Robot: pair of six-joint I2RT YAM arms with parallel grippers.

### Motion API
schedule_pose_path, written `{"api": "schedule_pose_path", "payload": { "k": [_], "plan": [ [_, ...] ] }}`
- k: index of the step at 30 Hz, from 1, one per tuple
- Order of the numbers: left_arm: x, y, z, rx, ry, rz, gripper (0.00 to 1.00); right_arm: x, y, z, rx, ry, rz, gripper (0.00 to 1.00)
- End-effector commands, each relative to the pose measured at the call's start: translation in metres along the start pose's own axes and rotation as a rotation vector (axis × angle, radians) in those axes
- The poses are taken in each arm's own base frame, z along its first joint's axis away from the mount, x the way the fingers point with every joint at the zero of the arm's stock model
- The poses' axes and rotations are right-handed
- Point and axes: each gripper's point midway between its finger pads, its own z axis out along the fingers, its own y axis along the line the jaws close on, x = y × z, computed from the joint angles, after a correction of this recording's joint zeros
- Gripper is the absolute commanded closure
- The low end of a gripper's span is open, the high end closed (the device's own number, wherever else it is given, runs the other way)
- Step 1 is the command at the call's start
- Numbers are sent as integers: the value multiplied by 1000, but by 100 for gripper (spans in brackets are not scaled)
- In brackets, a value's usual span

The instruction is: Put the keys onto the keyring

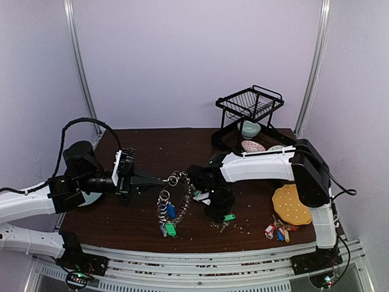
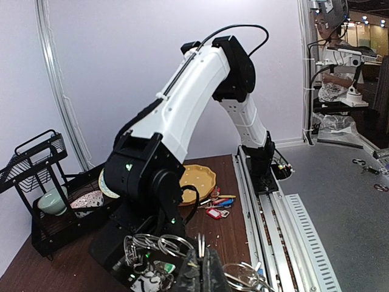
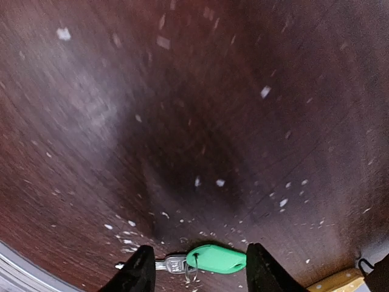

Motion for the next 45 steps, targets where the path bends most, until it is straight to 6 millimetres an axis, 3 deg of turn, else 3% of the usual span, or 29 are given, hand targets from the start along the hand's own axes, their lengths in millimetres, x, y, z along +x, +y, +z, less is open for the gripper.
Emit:
{"api": "schedule_pose_path", "payload": {
  "k": [1,4,6,11,15,21,25,28,32,37,45],
  "plan": [
    [-19,1,-3,-17,-59,71,100,-38,-21,-65,64,-267,15,44],
    [-20,1,-4,-20,-62,75,100,-42,-35,-110,54,-543,107,39],
    [-20,2,-4,-23,-63,78,100,-36,-32,-115,-11,-656,179,39],
    [-18,3,-3,-24,-56,73,100,-2,-28,-75,-83,-672,517,54],
    [-17,3,-3,-28,-55,77,100,8,8,-50,-156,-710,536,53],
    [-17,3,-3,-25,-54,76,100,17,17,-21,-209,-699,582,51],
    [-16,2,-3,-23,-54,76,100,20,16,-6,-174,-659,568,62],
    [-16,3,-3,-30,-52,79,100,20,14,0,-141,-636,540,73],
    [-16,4,-3,-35,-51,80,100,21,10,7,-84,-589,518,77],
    [-16,4,-3,-32,-51,82,100,23,6,7,-60,-590,516,94],
    [-16,3,-3,-27,-51,81,100,22,3,4,-23,-573,483,100]
  ]
}}
